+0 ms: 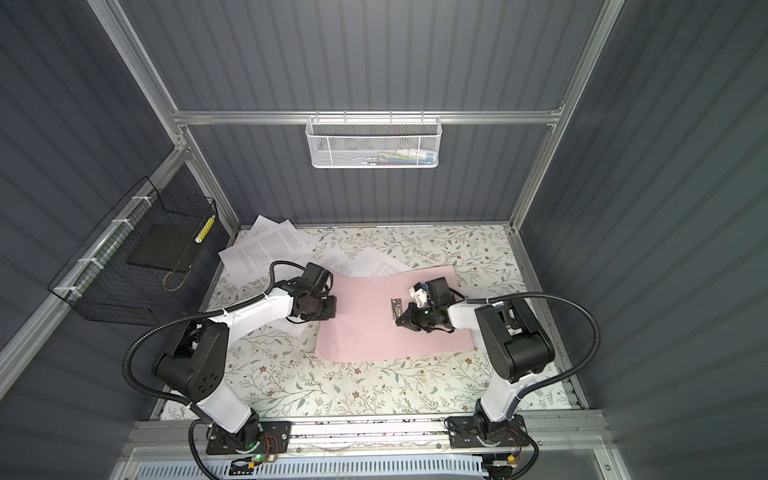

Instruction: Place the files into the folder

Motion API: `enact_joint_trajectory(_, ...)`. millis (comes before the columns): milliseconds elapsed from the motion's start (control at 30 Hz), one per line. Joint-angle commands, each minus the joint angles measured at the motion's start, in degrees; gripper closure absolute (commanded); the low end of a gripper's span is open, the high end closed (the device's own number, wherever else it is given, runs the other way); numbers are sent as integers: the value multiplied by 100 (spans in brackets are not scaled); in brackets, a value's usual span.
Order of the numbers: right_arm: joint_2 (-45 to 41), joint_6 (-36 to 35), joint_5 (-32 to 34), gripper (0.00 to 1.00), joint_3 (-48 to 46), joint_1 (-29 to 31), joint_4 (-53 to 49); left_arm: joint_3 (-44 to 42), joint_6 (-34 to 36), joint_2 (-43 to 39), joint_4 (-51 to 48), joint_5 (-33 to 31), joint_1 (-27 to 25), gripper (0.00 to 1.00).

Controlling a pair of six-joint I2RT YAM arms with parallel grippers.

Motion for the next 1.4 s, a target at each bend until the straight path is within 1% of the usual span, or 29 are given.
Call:
enact_joint_trajectory(0,-428,159,42,100,101,-174,-541,0,260,190,-726,-782,190,100)
enact_joint_trajectory(67,-454,209,-320,100,339,-171,-549,-25,270,188,-675,-687,190,100)
enact_joint_trajectory(100,-427,229,-470,96,442,-165,-553,-39,282,179,-623,-620,190,100)
enact_joint_trajectory(133,-419,281,-575,87,506,-146,-483,-66,289,153,-577,-538,190,100)
enact_joint_trajectory(200,-390,340,-669,65,547,-143,-337,-103,287,99,-512,-452,190,100)
enact_joint_trajectory(233,-386,310,-675,56,562,-147,-318,-112,289,62,-491,-398,190,100)
enact_joint_trajectory(300,-395,257,-737,48,522,-148,-233,-110,303,26,-486,-327,190,100)
enact_joint_trajectory(367,-481,233,-759,46,420,-151,-147,-102,320,8,-502,-298,190,100)
enact_joint_trajectory(400,-515,223,-752,49,385,-152,-145,-96,326,16,-523,-310,190,100)
enact_joint_trajectory(533,-514,136,-667,68,259,-134,-239,-84,350,-1,-492,-247,190,100)
enact_joint_trajectory(567,-499,95,-576,70,227,-134,-285,-70,348,4,-484,-226,190,100)
enact_joint_trajectory(667,-592,-28,-328,68,79,-145,-341,-8,361,-26,-529,-126,190,100)
enact_joint_trajectory(800,-863,-32,-418,55,-146,-167,-206,134,355,-181,-807,-157,190,100)
enact_joint_trajectory(833,-956,-75,-373,49,-182,-169,-236,132,381,-271,-813,-146,191,96)
enact_joint_trajectory(867,-1021,-130,-277,43,-196,-177,-323,123,407,-359,-813,-85,190,84)
enact_joint_trajectory(900,-1053,-169,-203,40,-202,-179,-399,139,434,-422,-828,-73,190,76)
enact_joint_trajectory(933,-1065,-197,-156,38,-202,-197,-448,165,447,-484,-854,-63,198,72)
enact_joint_trajectory(1000,-1053,-184,-167,35,-216,-219,-471,225,450,-586,-920,-96,229,69)
enact_joint_trajectory(1067,-1136,-142,6,34,-286,-256,-462,377,452,-645,-1074,-170,284,66)
enact_joint_trajectory(1167,-1260,-104,248,31,-353,-376,-519,605,465,-668,-1361,-497,386,58)
enact_joint_trajectory(1233,-1338,-177,345,29,-351,-393,-607,680,457,-731,-1452,-487,566,53)
enact_joint_trajectory(1267,-1359,-237,373,28,-333,-392,-676,725,469,-823,-1470,-444,654,47)
enact_joint_trajectory(1333,-1386,-312,449,26,-315,-398,-798,860,498,-981,-1562,-424,816,33)
enact_joint_trajectory(1367,-1381,-352,495,26,-311,-398,-864,972,532,-1067,-1622,-385,905,29)
